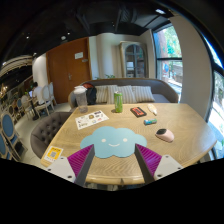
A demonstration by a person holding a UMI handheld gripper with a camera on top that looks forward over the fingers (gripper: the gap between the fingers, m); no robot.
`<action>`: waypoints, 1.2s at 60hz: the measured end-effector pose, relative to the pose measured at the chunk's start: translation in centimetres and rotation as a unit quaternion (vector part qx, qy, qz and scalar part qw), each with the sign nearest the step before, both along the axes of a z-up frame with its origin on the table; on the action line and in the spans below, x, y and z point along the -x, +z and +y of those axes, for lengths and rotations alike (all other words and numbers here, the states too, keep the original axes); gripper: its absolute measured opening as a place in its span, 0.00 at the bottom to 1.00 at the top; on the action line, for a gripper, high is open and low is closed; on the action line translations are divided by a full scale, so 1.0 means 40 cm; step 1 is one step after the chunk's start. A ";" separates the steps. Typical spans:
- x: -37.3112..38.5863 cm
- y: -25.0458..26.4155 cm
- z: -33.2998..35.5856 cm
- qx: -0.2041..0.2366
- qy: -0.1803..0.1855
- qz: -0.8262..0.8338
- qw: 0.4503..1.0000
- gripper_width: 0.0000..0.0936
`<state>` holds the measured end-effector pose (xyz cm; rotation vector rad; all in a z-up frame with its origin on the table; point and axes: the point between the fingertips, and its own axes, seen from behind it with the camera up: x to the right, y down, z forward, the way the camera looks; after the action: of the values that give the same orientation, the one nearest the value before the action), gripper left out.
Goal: Arrange mouse
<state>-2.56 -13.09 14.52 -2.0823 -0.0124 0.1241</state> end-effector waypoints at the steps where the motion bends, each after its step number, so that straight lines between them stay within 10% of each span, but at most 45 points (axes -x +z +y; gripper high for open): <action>1: -0.001 -0.002 0.001 0.001 0.000 0.001 1.000 0.89; 44: -0.648 -0.345 0.275 0.043 -0.075 -0.083 0.993 0.88; 72: -0.735 -0.397 0.486 0.074 -0.073 -0.027 0.994 0.85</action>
<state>26.85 6.37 -1.36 -2.2258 0.1191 -0.0224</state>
